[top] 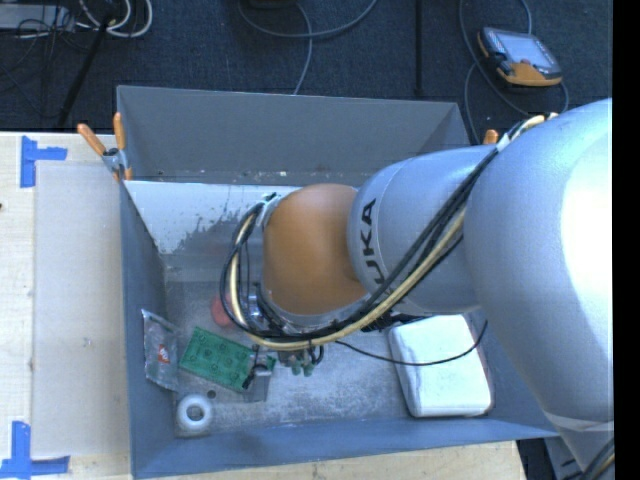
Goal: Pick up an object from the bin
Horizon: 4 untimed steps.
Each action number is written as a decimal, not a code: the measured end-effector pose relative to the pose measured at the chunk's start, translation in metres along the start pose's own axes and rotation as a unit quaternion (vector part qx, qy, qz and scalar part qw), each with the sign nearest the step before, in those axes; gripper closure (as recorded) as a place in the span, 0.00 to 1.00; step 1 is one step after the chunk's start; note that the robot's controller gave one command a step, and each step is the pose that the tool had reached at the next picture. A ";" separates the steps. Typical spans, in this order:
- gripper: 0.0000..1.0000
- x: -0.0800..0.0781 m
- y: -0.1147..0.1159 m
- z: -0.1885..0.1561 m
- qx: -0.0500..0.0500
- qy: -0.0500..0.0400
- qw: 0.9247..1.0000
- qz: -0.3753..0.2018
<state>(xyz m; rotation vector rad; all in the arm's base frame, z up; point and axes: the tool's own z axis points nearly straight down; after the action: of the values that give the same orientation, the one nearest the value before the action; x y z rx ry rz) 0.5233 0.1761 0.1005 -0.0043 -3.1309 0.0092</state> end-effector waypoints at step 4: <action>1.00 -0.001 0.011 0.031 -0.003 -0.003 0.998 0.063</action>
Offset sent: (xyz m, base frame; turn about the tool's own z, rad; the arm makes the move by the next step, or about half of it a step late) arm 0.0000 0.0000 0.0000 0.0000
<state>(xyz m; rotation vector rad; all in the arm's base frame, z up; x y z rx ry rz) 0.5241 0.1872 0.0690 -0.2018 -3.1314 0.0011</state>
